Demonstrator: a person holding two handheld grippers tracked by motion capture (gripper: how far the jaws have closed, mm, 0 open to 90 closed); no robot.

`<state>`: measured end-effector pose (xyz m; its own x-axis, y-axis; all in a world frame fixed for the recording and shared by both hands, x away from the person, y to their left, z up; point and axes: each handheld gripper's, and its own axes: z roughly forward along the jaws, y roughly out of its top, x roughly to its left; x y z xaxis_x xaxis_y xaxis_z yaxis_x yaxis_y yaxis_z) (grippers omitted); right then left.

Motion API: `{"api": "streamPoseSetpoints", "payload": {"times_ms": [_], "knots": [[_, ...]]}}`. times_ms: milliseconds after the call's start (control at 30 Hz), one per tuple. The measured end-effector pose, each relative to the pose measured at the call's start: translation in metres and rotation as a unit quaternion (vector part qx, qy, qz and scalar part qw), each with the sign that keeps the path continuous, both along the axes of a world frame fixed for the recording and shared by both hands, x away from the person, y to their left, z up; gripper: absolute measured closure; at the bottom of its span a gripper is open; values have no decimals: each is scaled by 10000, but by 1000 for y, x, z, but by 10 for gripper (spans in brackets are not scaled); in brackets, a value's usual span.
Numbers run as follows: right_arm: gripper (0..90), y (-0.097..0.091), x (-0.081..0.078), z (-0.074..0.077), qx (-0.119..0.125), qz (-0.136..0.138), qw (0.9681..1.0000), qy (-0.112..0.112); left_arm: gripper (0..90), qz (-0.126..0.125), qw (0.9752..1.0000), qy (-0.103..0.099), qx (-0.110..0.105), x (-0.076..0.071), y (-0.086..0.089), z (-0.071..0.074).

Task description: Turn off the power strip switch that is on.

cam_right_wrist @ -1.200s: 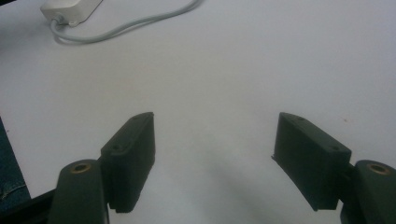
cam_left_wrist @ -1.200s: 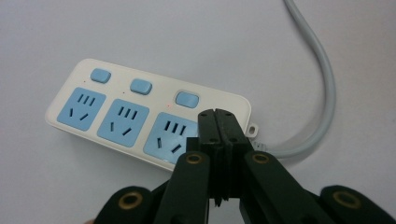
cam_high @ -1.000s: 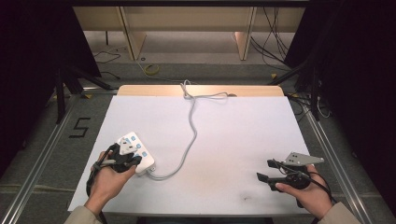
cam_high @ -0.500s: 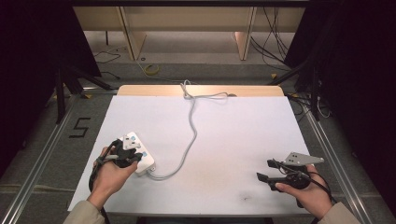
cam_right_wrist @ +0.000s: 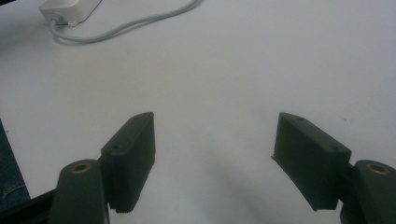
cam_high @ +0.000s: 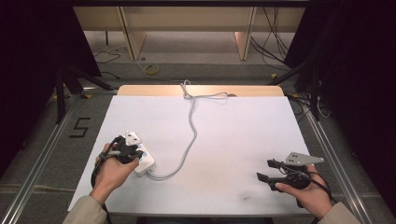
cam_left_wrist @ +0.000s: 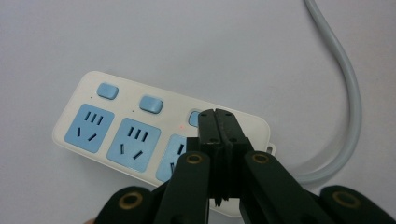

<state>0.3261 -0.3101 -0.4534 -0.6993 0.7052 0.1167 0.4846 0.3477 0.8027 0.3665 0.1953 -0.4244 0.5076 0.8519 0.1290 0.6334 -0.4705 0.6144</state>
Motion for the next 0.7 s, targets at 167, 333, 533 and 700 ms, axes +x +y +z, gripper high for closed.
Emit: {"api": "streamPoseSetpoints", "payload": {"times_ms": [167,333,533,700], "knots": [[299,0,0,0,-2,1,10000,0,898,0,10000,37,43,3,-2,1],[300,0,0,0,14,-7,10000,0,898,1,10000,56,82,5,-4,1],[300,0,0,0,10,-5,10000,4,898,36,9999,128,78,8,-4,2],[300,0,0,0,10,-6,10000,10,898,62,9998,152,64,10,-3,2]]}}
